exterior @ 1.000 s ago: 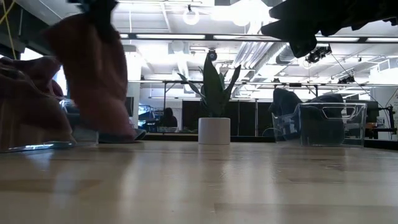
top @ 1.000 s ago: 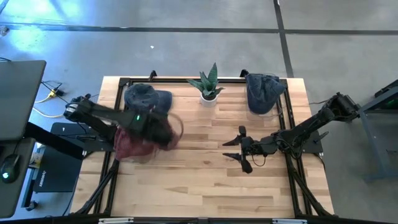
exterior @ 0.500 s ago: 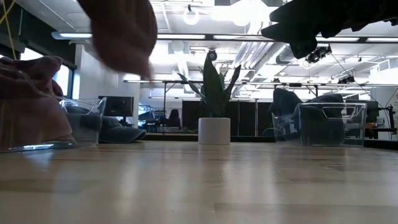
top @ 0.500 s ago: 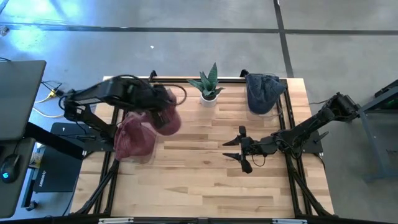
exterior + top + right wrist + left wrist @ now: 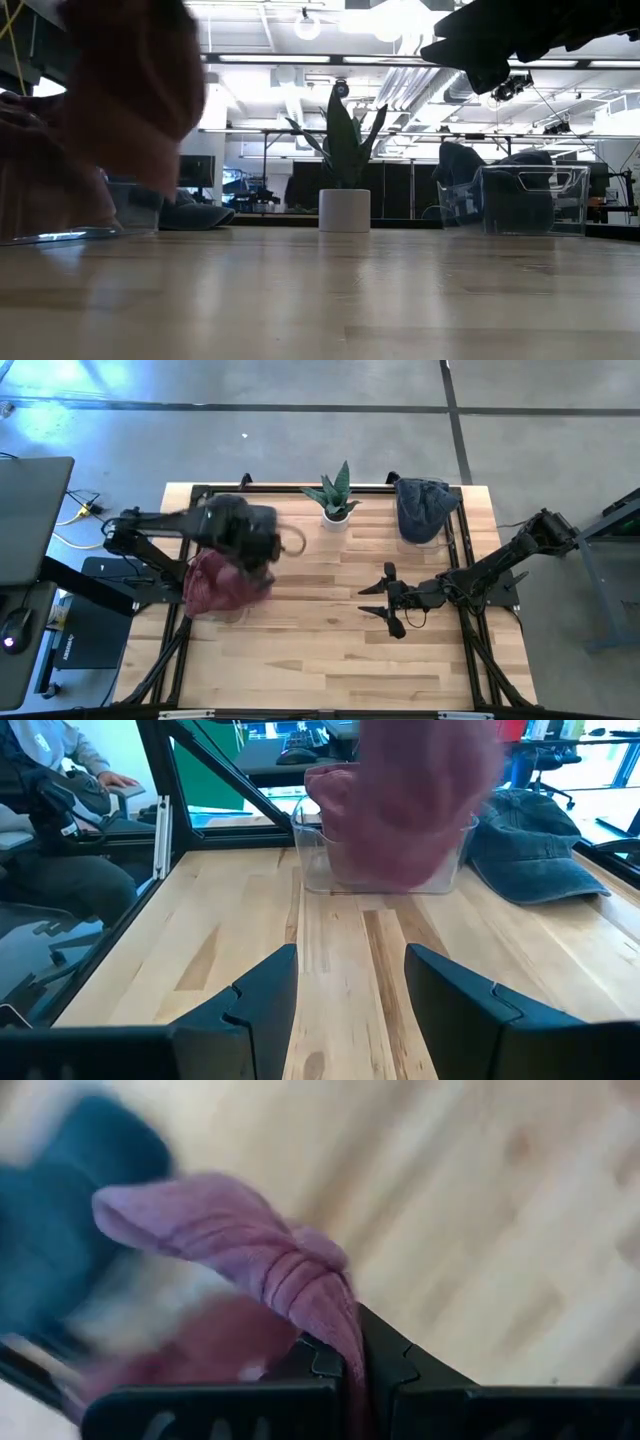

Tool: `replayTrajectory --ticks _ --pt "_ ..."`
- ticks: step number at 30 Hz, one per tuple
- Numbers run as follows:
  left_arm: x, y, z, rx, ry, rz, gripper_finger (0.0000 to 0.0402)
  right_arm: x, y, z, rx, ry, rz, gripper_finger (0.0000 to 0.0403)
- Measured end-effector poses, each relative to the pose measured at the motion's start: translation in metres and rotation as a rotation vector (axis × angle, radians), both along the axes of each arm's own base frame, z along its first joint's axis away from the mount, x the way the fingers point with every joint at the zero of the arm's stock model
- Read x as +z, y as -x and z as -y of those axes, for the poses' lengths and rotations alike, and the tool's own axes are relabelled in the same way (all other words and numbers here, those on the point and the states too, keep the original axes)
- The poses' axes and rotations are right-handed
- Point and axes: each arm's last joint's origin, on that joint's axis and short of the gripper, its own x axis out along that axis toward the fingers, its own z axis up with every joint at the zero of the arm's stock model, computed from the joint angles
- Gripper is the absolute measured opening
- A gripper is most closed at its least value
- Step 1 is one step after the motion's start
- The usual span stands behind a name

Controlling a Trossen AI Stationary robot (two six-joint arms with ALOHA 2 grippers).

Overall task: Pick & Place hat
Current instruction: Put the red cap into the left transparent bin

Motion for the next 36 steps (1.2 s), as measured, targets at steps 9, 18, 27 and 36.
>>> replayTrajectory --ticks 9,18,27,36 --pt "-0.02 0.025 0.026 0.178 0.262 -0.098 0.0 0.0 -0.001 0.002 -0.01 -0.01 0.002 0.0181" --pt "0.015 0.081 0.004 0.25 0.268 0.118 0.0 -0.001 -0.003 0.007 -0.025 -0.001 0.0 0.0181" --pt "0.037 0.134 -0.011 0.324 0.096 0.359 0.0 -0.006 -0.008 0.009 -0.002 -0.03 -0.015 0.0181" --pt "0.024 0.133 -0.013 0.315 0.03 0.323 0.0 -0.007 -0.007 0.009 -0.009 -0.056 -0.032 0.0181"
